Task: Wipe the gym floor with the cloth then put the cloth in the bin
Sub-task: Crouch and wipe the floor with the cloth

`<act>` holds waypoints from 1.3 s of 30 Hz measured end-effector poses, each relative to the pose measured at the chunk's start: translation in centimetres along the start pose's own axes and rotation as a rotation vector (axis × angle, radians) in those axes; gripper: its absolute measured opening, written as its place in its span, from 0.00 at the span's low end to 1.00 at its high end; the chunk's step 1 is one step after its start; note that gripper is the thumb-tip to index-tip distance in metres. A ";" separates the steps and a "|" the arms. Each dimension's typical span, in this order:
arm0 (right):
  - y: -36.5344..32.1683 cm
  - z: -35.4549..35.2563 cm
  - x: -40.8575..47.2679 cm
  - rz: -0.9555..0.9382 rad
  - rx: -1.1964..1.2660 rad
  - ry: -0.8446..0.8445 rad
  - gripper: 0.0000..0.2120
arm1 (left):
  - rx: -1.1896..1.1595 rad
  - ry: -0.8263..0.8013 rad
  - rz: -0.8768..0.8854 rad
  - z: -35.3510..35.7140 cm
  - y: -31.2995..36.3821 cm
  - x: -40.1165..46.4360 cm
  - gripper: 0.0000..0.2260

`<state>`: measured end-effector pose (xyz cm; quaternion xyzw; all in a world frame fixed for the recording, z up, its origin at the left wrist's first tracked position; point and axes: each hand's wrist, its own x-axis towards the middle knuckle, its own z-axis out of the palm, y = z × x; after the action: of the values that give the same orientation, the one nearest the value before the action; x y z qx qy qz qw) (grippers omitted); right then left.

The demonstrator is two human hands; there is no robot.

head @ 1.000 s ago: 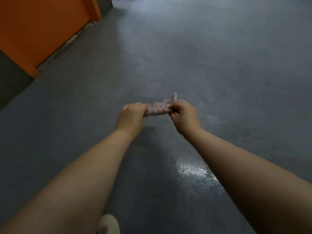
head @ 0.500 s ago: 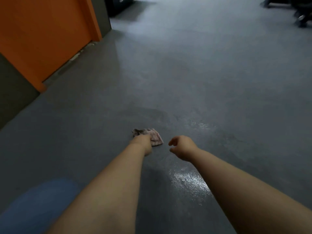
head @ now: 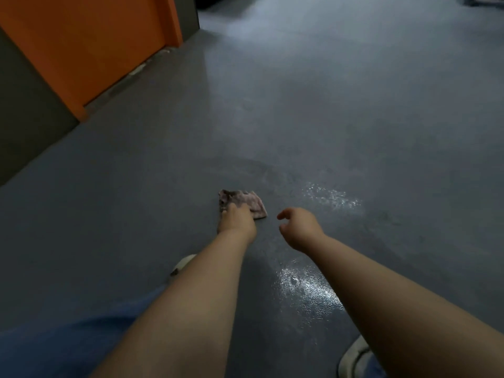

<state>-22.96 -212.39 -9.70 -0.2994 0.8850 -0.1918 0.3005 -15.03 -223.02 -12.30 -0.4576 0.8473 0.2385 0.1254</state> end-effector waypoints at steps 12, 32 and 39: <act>0.6 3.7 13.6 0.023 -0.078 -0.054 0.19 | -0.103 -0.121 -0.048 6.8 0.3 10.7 0.30; -1.2 9.2 26.6 0.281 0.362 -0.239 0.07 | -0.413 0.198 -0.176 11.2 -1.3 18.1 0.41; 0.9 8.2 26.4 0.124 0.384 0.225 0.08 | -0.102 0.051 -0.024 11.3 0.2 21.9 0.34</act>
<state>-34.90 -230.12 -27.31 -0.1585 0.8769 -0.3701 0.2628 -27.27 -232.70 -31.34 -0.4795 0.8314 0.2683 0.0830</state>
